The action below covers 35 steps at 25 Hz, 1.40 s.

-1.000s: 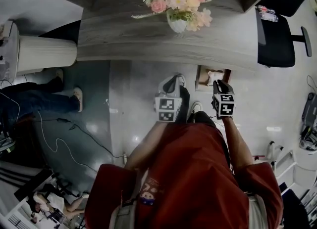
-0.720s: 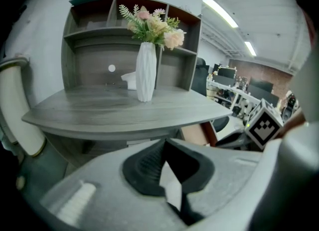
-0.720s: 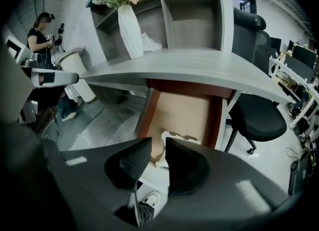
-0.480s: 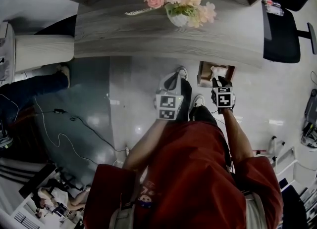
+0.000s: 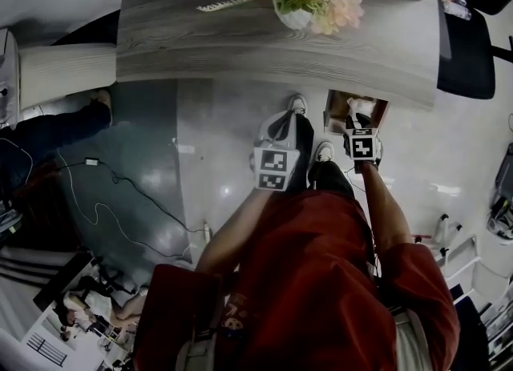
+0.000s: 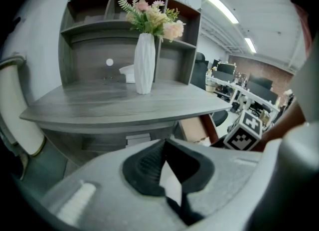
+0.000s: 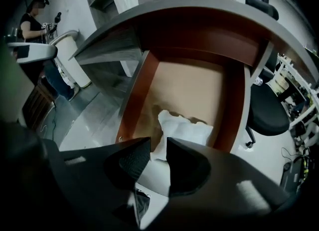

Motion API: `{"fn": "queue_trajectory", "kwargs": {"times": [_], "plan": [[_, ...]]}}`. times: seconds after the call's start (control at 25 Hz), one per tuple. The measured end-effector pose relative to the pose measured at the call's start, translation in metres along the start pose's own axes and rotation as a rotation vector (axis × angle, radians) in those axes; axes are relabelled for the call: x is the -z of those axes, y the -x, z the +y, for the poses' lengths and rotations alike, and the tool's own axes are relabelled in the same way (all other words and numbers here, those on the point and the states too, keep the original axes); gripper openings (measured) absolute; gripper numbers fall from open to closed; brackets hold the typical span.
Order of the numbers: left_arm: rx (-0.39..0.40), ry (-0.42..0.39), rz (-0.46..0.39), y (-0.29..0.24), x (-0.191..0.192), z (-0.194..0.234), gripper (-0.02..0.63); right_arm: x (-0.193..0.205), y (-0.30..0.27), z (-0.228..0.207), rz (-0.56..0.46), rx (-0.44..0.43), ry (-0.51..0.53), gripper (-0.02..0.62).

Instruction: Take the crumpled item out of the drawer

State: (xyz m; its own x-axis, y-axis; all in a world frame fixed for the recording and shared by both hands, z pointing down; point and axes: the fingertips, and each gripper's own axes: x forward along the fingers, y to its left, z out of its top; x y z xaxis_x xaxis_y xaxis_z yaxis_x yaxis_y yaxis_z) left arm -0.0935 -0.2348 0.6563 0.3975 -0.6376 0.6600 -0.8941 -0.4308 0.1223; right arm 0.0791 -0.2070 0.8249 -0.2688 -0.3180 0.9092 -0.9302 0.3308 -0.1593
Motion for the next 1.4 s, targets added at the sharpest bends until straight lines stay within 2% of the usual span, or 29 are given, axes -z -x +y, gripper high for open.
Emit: {"fn": "queue_trajectory", "kwargs": {"times": [0.36,0.56,0.8,0.96,1.4], "plan": [[-0.011,0.004,0.018,0.000,0.006,0.004,-0.002,0.003,-0.018,-0.007,0.043,0.054,0.041,0.083],[-0.013,-0.002,0.022,0.002,0.005,0.006,-0.002,0.007,-0.027,-0.007,0.074,0.056,0.028,0.082],[-0.018,-0.014,0.026,0.007,0.008,0.005,-0.002,0.010,-0.036,-0.015,0.103,0.111,0.044,0.078],[-0.021,-0.009,0.033,0.010,0.013,0.003,-0.002,0.010,-0.035,-0.019,0.112,0.150,0.056,0.025],[-0.014,-0.025,0.016,0.014,0.011,-0.005,-0.002,0.009,-0.024,-0.021,0.075,0.128,0.040,0.006]]}}
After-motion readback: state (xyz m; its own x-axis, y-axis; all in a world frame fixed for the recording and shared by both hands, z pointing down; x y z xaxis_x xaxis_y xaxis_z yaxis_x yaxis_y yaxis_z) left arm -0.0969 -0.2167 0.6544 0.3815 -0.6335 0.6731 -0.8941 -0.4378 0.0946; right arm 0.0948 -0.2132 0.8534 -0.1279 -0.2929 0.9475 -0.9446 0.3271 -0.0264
